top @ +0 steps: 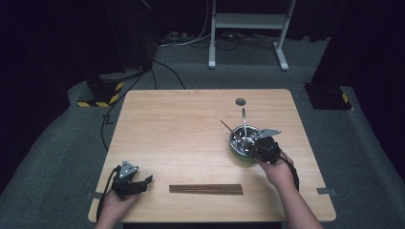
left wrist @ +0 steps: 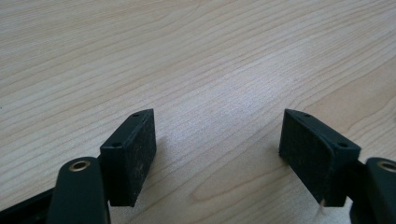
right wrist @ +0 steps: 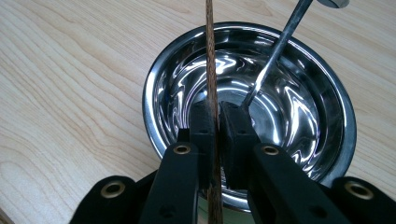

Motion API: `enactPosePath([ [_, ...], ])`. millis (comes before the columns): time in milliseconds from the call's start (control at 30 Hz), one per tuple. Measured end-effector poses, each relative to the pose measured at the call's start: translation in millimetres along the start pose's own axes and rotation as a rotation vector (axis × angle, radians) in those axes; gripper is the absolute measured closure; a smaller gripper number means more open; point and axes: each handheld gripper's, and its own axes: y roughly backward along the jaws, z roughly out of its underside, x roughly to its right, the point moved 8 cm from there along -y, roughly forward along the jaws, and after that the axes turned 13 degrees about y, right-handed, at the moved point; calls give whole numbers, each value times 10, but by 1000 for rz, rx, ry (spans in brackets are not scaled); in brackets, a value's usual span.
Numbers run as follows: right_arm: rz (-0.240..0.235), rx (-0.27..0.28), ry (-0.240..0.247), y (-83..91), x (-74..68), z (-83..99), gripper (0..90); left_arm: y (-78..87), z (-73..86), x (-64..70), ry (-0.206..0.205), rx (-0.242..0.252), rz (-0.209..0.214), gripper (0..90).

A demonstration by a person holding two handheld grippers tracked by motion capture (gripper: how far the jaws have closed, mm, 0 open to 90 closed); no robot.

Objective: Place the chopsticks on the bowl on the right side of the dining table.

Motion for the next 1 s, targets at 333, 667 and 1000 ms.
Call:
enactPosePath([
  [333, 10, -10, 18, -55, -21, -6, 832, -1, -1, -2, -2, -1, 2, 271],
  [667, 17, 10, 7, -17, -36, -50, 693, -1, 0, 1, -2, -2, 2, 271],
  [1000, -19, 136, 9, 242, -306, -207, 627, -1, 0, 1, -1, -1, 2, 271],
])
